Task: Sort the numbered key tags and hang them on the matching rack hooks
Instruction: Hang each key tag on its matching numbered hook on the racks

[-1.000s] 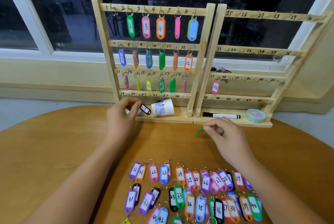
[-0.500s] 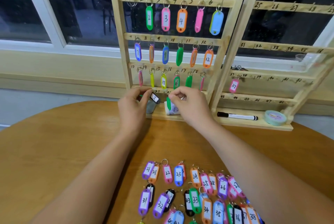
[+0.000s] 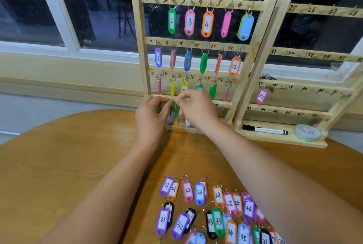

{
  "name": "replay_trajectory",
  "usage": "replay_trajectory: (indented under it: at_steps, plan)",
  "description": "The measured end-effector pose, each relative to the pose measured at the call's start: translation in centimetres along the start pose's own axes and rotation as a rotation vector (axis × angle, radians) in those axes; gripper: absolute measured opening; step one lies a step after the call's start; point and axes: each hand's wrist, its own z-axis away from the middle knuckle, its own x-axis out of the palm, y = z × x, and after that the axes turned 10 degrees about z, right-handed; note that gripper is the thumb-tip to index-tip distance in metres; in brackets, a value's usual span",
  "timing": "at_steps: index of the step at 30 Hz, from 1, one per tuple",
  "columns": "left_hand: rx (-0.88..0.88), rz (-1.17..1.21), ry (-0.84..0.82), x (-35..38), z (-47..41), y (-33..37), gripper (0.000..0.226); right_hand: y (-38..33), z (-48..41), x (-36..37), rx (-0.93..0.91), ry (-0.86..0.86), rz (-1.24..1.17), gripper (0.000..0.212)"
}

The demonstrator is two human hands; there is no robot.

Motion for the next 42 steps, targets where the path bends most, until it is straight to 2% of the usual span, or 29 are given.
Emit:
replay_trajectory:
  at_steps: [9, 15, 19, 24, 29, 37, 42]
  plan:
    - [-0.031, -0.026, 0.011, -1.6, 0.8, -1.1, 0.004, -0.5, -0.4, 1.3, -0.049, 0.018, 0.207, 0.026]
    - [-0.081, 0.015, -0.053, -3.1, 2.8, -0.3, 0.005, -0.1, 1.9, 0.4, -0.084, 0.038, 0.18, 0.012]
    - [-0.101, 0.018, -0.158, -4.2, 4.7, 0.4, 0.006, 0.5, 5.0, -0.8, -0.069, -0.115, 0.089, 0.009]
    - [-0.154, -0.009, -0.344, -6.0, 7.0, 1.0, 0.009, 1.0, 8.8, -2.0, -0.035, -0.38, 0.142, 0.006]
    - [-0.133, -0.03, -0.504, -7.9, 9.2, 1.9, 0.01, 0.9, 11.9, -2.6, -0.115, -0.617, 0.303, 0.008]
    - [-0.134, 0.065, -0.822, -9.1, 10.0, 2.1, 0.024, 1.5, 12.5, -2.8, -0.191, -0.648, 0.392, 0.017]
    - [-0.128, 0.035, -0.886, -9.3, 9.5, 2.0, 0.029, 2.0, 12.6, -2.1, -0.178, -0.633, 0.345, 0.015]
